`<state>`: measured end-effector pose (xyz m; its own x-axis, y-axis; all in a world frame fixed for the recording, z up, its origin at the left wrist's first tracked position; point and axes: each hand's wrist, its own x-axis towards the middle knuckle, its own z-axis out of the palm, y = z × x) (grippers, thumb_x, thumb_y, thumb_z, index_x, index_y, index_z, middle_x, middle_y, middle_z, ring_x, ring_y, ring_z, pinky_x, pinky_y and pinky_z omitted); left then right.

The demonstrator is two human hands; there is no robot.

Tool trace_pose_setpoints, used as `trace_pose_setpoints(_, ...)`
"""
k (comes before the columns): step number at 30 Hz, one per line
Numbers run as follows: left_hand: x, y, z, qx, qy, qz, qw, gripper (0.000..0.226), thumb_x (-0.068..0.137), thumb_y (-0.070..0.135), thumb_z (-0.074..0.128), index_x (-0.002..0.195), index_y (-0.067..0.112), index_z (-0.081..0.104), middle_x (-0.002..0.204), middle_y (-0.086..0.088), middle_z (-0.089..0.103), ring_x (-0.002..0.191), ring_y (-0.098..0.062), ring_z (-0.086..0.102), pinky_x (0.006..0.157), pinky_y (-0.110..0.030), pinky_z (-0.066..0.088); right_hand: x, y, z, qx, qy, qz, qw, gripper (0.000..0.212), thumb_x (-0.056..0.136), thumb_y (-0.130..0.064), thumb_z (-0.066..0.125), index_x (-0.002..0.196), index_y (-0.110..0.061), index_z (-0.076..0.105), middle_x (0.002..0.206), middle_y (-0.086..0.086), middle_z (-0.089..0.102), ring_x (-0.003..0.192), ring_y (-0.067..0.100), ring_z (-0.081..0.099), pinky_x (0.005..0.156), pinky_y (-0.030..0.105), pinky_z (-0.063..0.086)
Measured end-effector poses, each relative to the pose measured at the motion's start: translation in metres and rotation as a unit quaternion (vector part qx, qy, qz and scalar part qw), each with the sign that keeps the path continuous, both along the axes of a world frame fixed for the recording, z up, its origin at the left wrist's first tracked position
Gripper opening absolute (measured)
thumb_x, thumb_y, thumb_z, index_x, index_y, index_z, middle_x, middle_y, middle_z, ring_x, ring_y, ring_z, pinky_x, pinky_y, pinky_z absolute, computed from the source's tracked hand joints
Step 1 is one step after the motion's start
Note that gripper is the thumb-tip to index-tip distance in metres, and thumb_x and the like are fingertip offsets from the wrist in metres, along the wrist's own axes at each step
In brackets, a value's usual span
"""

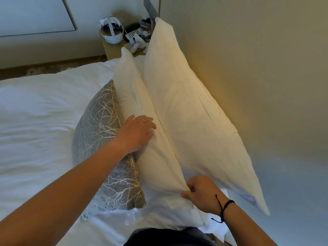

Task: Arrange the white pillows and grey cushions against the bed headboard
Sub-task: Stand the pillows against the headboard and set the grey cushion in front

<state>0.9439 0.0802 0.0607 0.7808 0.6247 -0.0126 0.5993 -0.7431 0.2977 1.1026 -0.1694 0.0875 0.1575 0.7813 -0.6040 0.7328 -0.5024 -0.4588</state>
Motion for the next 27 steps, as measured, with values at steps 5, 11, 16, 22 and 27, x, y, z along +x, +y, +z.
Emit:
trace_pose_setpoints(5,-0.058,-0.005,-0.002,0.01,-0.108,0.128,0.986,0.041,0.092,0.043,0.059,0.131,0.028,0.057,0.154,-0.007,0.038,0.145,-0.03,0.024,0.117,-0.048,0.025,0.007,0.022,0.021,-0.054,-0.092,0.086,0.991,0.047,0.087,-0.063,0.053,0.061,-0.024,0.05,0.057,-0.006,0.05,0.053,0.012,0.044,0.052,0.026,0.034)
trace_pose_setpoints(11,-0.14,-0.027,-0.052,-0.182,-0.239,0.377,0.876,0.059,0.092,0.062,0.044,0.143,0.033,0.037,0.151,-0.004,0.039,0.137,-0.024,0.036,0.114,-0.049,0.033,-0.05,0.099,0.039,0.14,-0.129,0.185,0.964,0.045,0.092,-0.063,0.042,0.13,-0.04,0.04,0.108,-0.009,0.061,0.094,0.016,0.061,0.075,0.035,0.049)
trace_pose_setpoints(16,-0.175,-0.052,-0.099,-0.299,-0.261,0.492,0.775,0.072,0.088,0.07,0.042,0.15,0.036,0.028,0.155,-0.002,0.036,0.14,-0.022,0.036,0.115,-0.043,0.028,-0.126,0.165,0.017,0.108,-0.08,0.268,0.954,0.062,0.089,-0.065,0.047,0.141,-0.052,0.017,0.123,0.005,0.051,0.101,0.03,0.059,0.086,0.044,0.051)
trace_pose_setpoints(22,-0.186,-0.055,-0.123,-0.354,-0.292,0.549,0.698,0.091,0.068,0.09,0.038,0.147,0.048,0.025,0.16,0.0,0.026,0.143,-0.026,0.031,0.117,-0.052,0.025,-0.149,0.2,-0.012,0.104,-0.02,0.154,0.982,0.054,0.081,-0.053,0.065,0.123,-0.058,0.031,0.108,0.003,0.046,0.072,0.019,0.058,0.067,0.031,0.049)
trace_pose_setpoints(27,-0.163,-0.047,-0.131,-0.375,-0.305,0.557,0.675,0.086,0.065,0.096,0.035,0.142,0.064,0.014,0.165,0.001,0.009,0.151,-0.022,0.006,0.119,-0.056,0.011,-0.138,0.217,-0.031,0.145,0.045,0.096,0.984,0.028,0.085,-0.012,0.064,0.075,-0.028,0.043,0.065,-0.003,0.054,0.045,0.011,0.043,0.04,0.025,0.04)
